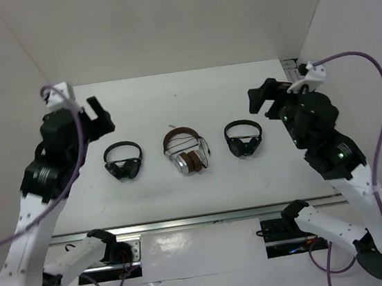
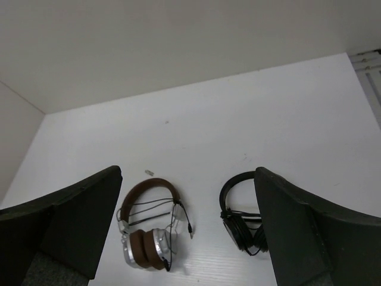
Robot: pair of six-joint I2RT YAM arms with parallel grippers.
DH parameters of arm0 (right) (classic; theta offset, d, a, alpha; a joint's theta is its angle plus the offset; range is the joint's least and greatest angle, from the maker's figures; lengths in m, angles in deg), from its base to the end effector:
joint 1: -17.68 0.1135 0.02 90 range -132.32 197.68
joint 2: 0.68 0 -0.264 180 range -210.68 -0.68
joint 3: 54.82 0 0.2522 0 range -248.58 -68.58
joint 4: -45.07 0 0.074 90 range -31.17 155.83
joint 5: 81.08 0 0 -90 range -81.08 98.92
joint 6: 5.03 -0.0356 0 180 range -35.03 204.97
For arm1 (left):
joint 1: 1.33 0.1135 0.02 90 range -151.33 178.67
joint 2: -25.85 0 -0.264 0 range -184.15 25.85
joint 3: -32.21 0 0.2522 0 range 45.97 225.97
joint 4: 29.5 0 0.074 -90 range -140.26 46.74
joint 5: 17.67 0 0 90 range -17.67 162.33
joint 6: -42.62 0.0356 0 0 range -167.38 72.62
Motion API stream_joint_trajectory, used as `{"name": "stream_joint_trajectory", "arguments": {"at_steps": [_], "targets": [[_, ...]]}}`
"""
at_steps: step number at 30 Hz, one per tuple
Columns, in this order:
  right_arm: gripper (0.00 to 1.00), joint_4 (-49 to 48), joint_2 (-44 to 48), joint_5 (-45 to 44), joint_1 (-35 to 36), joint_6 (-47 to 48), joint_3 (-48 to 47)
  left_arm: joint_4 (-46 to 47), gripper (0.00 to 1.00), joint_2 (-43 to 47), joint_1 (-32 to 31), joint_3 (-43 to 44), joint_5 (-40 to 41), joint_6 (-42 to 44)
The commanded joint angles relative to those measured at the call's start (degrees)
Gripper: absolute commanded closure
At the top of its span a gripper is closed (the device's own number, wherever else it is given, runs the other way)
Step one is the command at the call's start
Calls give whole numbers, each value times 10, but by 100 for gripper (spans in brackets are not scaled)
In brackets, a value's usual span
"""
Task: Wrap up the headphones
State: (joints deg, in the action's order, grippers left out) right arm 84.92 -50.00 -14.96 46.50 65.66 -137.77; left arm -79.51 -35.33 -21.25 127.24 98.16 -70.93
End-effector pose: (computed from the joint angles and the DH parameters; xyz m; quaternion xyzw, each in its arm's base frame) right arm 0.1505 0.0663 0.4418 0.0773 0.7373 0.1258 0.6593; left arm 0.1971 -0.0549 0.4558 -0.1589 0.7746 -0.0508 0.6100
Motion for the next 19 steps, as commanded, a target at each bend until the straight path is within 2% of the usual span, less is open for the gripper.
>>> {"name": "stream_joint_trajectory", "arguments": {"at_steps": [1,4,7,12,19], "targets": [[1,113,57,-22,21,-6,-59,-48,1,130,-3,-79,38,-67],[1,149,79,-17,26,-11,-71,-59,1,216,-3,-124,10,-58],[1,180,98,-17,26,-11,-78,-108,1,289,-3,-124,-11,-69],[1,172,141,-48,26,1,-28,-146,1,360,-3,-113,22,-81],[1,171,143,-96,69,2,-13,-141,1,346,-3,-118,35,-59]]}}
